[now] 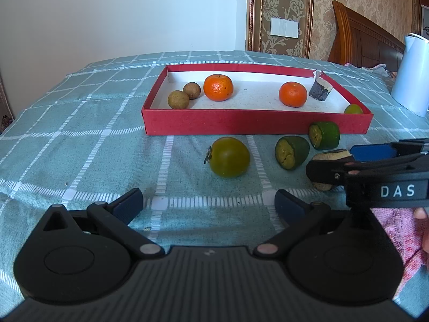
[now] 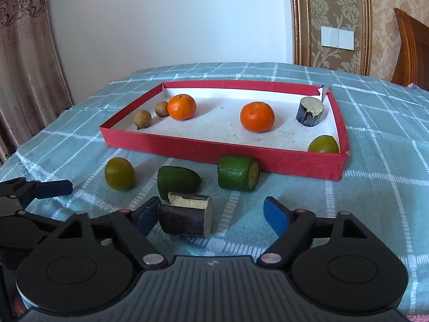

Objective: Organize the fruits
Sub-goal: 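Reach the right gripper to the second eggplant slice and grasp it, then carry the eggplant slice into the tray and open the right gripper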

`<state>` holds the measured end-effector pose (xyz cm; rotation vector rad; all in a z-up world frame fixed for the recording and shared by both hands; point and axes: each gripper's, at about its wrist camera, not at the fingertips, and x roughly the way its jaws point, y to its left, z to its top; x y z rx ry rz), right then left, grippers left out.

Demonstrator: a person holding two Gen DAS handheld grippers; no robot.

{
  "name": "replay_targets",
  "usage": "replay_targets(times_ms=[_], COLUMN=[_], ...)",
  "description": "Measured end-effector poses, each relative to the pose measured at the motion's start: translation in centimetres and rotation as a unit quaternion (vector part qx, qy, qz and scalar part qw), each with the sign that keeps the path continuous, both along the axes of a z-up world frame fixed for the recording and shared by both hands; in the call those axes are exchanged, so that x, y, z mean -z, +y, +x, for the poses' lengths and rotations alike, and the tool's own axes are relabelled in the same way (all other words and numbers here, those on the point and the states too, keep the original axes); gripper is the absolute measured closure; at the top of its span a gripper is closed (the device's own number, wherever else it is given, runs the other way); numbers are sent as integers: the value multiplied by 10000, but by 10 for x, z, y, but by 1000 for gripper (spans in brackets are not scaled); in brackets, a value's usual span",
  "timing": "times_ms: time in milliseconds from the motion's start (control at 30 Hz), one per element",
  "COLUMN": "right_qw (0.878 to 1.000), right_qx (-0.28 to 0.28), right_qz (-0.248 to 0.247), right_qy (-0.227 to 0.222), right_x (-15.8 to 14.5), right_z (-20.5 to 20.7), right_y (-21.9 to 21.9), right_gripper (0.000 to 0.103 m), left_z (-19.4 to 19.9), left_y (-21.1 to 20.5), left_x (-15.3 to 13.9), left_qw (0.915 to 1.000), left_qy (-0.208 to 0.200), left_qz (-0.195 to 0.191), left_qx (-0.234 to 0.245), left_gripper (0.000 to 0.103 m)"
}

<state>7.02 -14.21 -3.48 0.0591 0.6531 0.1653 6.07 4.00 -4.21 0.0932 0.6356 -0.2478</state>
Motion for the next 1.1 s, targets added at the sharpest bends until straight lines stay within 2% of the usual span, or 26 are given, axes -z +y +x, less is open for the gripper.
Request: replay_targets(times_ms=[100,167,233,600,733,900,1100], right_qw=[9999,9997,9997,9995,9992,9991,9989], right_qx=[-65,-137,-150,-115,-77,-24,19], right_qz=[102,217,181,183,213,-59,-153], right_qy=[-5,-29,-61,-243,-319,-426,-449], right_x=[1,-1,-2,-5,-7,-8,-8], right_z=[-1,-3,-5,-17,-25,-36,-43], right_y=[-1,-2,-1,-7,-17,-25,-32], right_gripper=[31,54,61,64,68,69,69], left_z=[0,0,0,0,0,0,0], left_y=[0,0,0,0,0,0,0], left_x=[0,0,0,0,0,0,0], left_qw=[10000,10000,10000,10000,10000,10000,10000], left_qy=[0,0,0,0,0,0,1], left_qz=[0,0,0,-1,-1,-1,-3], left_qx=[0,0,0,0,0,0,1], left_gripper=[0,0,0,0,0,0,0])
